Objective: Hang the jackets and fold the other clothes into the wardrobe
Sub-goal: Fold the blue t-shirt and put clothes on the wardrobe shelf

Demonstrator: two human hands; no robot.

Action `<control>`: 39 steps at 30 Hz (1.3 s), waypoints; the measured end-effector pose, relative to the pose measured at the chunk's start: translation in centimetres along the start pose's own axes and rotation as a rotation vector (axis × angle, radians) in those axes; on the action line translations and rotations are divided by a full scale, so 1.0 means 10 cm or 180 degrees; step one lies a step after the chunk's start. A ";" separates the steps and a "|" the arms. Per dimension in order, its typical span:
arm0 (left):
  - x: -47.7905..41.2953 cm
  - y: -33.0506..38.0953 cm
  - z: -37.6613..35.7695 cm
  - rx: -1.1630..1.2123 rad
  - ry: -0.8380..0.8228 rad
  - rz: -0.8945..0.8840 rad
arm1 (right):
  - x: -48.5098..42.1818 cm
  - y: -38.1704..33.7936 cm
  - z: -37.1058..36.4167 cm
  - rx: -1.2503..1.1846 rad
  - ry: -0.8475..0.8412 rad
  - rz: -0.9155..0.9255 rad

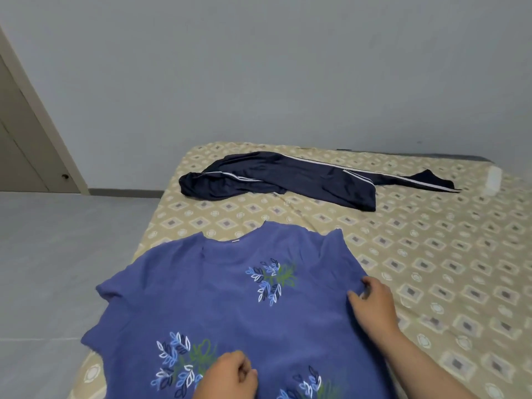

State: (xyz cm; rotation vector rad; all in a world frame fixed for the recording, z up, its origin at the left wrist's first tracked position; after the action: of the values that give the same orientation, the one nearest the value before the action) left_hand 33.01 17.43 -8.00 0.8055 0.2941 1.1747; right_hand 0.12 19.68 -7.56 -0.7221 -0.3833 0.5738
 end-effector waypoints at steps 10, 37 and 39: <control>-0.96 0.51 -0.82 -0.1596 0.0131 -0.1441 | -0.76 0.46 0.06 -0.1228 -0.1001 -0.0790; -2.97 2.23 -1.30 -0.1920 -0.1253 -0.1429 | -0.74 0.51 0.03 -0.1426 -0.1246 -0.0587; -3.08 2.34 -1.30 -0.1804 -0.1033 -0.1485 | -0.73 0.50 0.02 -0.1350 -0.1267 -0.0623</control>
State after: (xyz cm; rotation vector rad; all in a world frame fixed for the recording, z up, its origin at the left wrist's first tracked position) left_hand -3.11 -1.47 -6.68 0.3830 -0.1202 0.6213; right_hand -7.42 18.37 -11.95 -0.9634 -0.9554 0.4519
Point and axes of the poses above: each hand's wrist, its own x-axis away from the middle knuckle, its own z-axis out of the back of the hand, y = z × x, the point moved 4 cm from there along -x, towards the middle knuckle, and after that the axes turned 6 degrees about -z, right-handed, at the moved point
